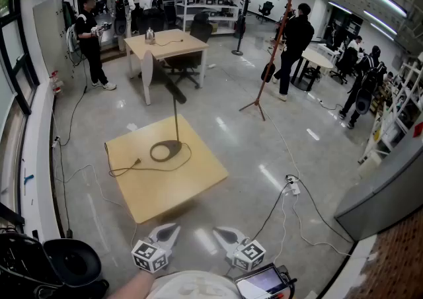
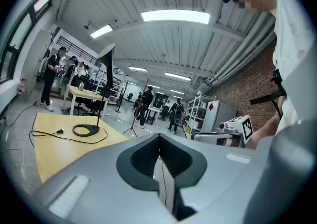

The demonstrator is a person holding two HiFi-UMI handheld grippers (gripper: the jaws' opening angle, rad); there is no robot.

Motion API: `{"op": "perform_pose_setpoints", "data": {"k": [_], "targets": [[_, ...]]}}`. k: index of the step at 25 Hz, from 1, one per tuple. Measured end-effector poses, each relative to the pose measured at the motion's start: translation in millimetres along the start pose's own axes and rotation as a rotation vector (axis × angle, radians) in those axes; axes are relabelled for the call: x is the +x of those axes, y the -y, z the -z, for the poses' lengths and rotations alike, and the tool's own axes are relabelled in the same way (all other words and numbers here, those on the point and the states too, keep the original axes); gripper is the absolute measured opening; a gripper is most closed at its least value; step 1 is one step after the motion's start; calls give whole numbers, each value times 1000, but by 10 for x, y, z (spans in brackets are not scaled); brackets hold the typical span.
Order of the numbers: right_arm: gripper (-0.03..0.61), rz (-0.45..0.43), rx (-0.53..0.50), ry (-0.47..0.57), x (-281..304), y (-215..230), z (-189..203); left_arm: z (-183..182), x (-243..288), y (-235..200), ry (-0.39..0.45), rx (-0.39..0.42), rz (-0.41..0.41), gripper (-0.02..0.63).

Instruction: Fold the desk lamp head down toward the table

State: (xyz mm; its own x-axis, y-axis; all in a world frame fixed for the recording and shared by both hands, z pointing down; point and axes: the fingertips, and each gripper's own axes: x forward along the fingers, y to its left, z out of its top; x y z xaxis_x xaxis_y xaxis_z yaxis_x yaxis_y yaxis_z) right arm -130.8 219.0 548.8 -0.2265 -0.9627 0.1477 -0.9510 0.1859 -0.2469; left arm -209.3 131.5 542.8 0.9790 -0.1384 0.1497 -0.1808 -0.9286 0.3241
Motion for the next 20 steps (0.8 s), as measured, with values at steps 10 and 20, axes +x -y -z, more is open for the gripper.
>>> {"op": "perform_pose_setpoints", "data": {"k": [10,20], "targets": [[14,28,7,58,-124,198,-164,-38,134,151,-22,0,-9,2],[15,19,5,53,-149,314,-152,-85,231,211,-34,15,-27,2]]}}
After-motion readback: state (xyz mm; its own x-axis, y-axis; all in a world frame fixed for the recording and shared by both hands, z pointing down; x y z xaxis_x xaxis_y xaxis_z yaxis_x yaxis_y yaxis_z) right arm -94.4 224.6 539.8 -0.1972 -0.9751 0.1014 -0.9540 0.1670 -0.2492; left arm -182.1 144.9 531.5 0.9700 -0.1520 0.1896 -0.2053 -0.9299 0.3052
